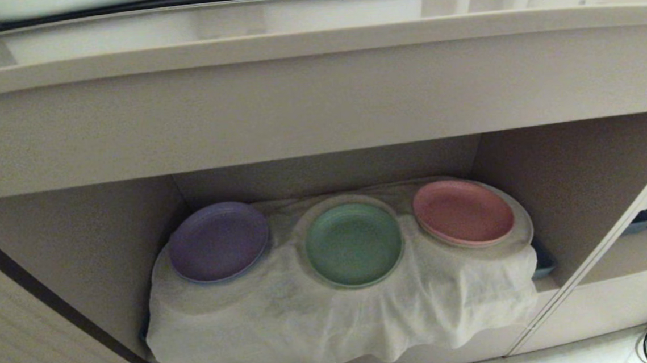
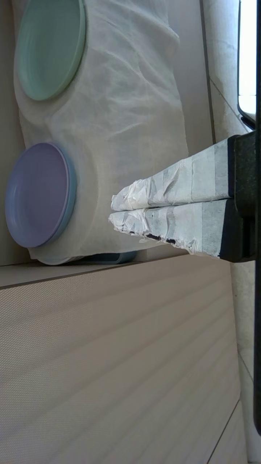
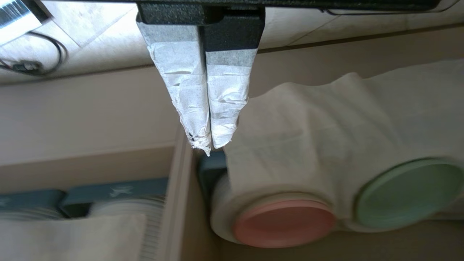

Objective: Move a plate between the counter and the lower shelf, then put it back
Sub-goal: Pick up the plate in the cupboard

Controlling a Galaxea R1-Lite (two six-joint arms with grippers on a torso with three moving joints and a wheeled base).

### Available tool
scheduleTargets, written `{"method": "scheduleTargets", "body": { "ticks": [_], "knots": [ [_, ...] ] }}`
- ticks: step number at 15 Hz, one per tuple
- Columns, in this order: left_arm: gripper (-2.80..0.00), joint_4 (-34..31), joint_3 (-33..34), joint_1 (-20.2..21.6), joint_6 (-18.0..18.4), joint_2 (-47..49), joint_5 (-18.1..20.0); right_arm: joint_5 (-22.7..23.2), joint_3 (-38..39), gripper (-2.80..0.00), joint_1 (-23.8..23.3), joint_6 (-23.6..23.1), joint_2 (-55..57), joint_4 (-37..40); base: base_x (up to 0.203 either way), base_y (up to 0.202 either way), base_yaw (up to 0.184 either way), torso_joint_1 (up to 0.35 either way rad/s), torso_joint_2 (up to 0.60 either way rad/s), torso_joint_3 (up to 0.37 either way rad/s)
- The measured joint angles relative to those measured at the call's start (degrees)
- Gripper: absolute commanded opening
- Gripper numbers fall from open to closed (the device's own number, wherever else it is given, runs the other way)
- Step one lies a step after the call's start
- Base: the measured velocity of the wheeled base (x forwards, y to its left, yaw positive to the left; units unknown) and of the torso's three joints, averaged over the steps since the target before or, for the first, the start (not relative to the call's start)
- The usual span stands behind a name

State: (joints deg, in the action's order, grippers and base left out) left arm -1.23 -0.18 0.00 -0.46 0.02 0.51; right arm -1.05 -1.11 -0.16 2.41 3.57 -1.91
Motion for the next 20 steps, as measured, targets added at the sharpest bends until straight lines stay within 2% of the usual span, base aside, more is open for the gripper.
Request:
{"method": "scheduleTargets", "body": {
  "ticks": [7, 12, 15, 20],
  "knots": [
    [-2.80, 0.02, 0.00, 0.00, 0.00, 0.00, 0.00, 2.82, -5.73, -2.80, 0.16, -2.40, 12.49, -1.24, 0.000, 0.000, 0.000, 0.000, 0.00, 0.000],
    [-2.80, 0.00, 0.00, 0.00, 0.02, 0.00, 0.00, 16.30, -9.24, -2.80, 0.21, -6.82, 23.83, -1.20, 0.000, 0.000, 0.000, 0.000, 0.00, 0.000],
    [-2.80, 0.01, 0.00, 0.00, 0.02, 0.00, 0.01, 23.46, -10.58, -2.80, 0.37, -7.55, 31.20, -1.29, 0.000, 0.000, 0.000, 0.000, 0.00, 0.000],
    [-2.80, 0.00, 0.00, 0.00, 0.00, 0.00, 0.04, 25.16, -11.36, -2.80, 1.19, -7.99, 45.99, -5.50, 0.000, 0.000, 0.000, 0.000, 0.00, 0.000]
  ]
}}
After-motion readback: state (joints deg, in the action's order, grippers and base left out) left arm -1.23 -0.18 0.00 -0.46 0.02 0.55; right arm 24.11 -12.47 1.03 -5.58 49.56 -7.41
